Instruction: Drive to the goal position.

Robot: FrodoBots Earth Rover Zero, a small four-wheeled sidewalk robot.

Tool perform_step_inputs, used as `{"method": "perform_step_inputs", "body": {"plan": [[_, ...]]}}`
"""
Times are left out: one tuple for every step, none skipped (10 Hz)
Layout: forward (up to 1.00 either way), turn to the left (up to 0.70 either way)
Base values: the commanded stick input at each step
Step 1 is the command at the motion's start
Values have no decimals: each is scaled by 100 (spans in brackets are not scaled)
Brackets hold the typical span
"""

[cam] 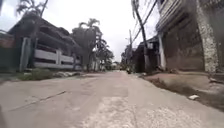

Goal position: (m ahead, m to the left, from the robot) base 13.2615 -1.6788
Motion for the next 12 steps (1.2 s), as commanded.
{"method": "perform_step_inputs", "body": {"plan": [[50, 1], [50, 1], [50, 1], [50, 1], [50, 1], [50, 1], [50, 1], [50, 1], [50, 1], [50, 1], [50, 1], [50, 1]]}}
